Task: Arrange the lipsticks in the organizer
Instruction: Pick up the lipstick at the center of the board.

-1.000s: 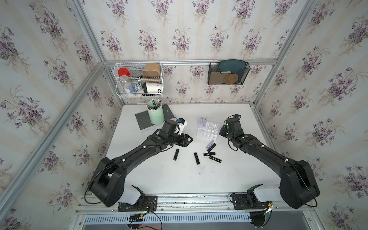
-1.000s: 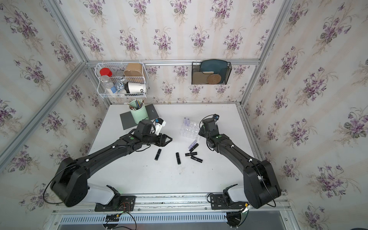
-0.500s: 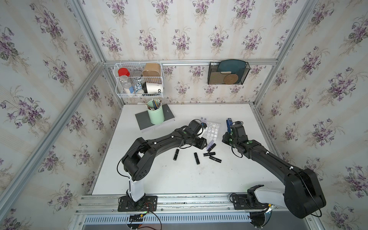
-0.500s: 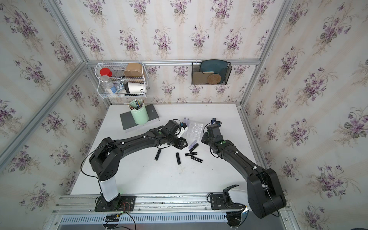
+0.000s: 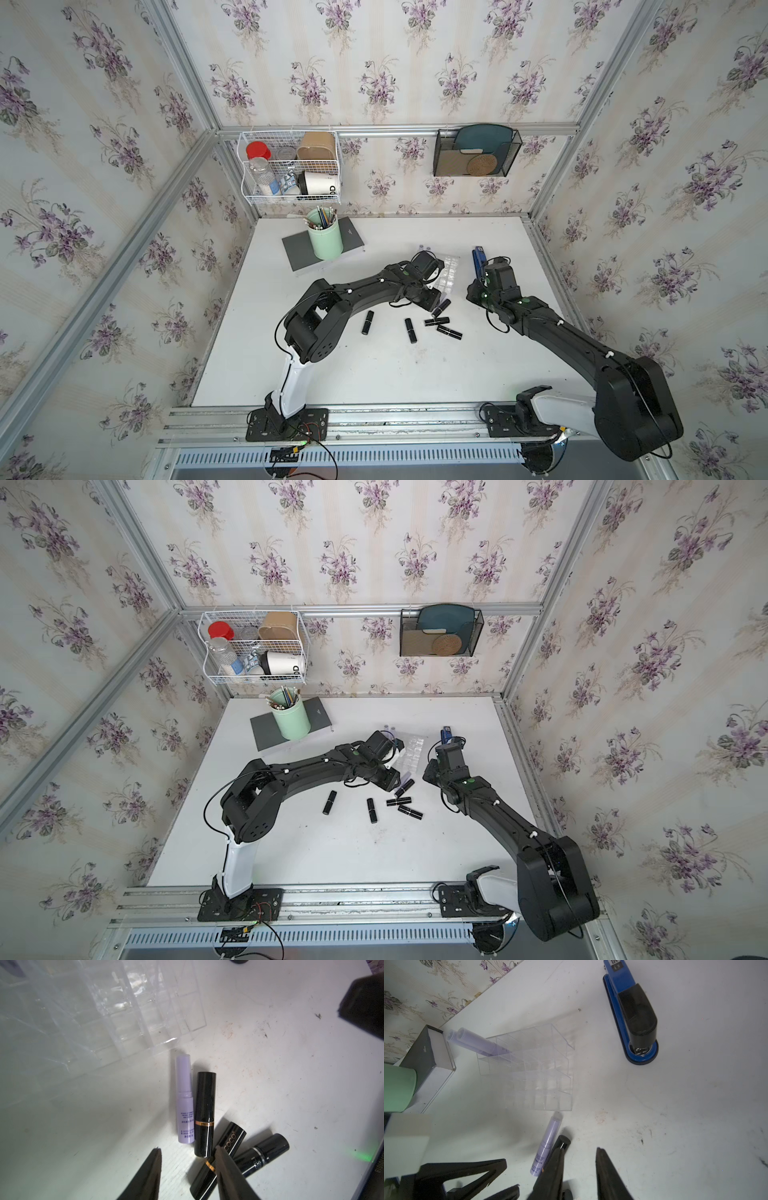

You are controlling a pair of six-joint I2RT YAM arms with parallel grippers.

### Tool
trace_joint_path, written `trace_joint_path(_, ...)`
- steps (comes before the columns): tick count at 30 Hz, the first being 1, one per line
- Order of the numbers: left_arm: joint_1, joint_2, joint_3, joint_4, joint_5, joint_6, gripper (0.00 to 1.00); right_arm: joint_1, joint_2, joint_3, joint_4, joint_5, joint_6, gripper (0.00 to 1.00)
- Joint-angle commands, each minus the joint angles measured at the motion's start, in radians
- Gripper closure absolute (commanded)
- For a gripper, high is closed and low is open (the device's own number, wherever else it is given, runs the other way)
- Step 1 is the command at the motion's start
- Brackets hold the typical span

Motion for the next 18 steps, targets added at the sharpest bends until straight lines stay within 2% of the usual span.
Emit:
trace_joint_path(1,-0.002,0.022,0.024,-0.031,-0.033,-0.001,0.54,-0.001,0.002,-0.006,0.04,-0.005,-0.008,0.68)
trace_joint_path(18,-0.026,0.114,0.101,-0.061,-0.073,0.001,0.57,-0.004,-0.007,-0.037,0.064,-0.012,0.002,0.7)
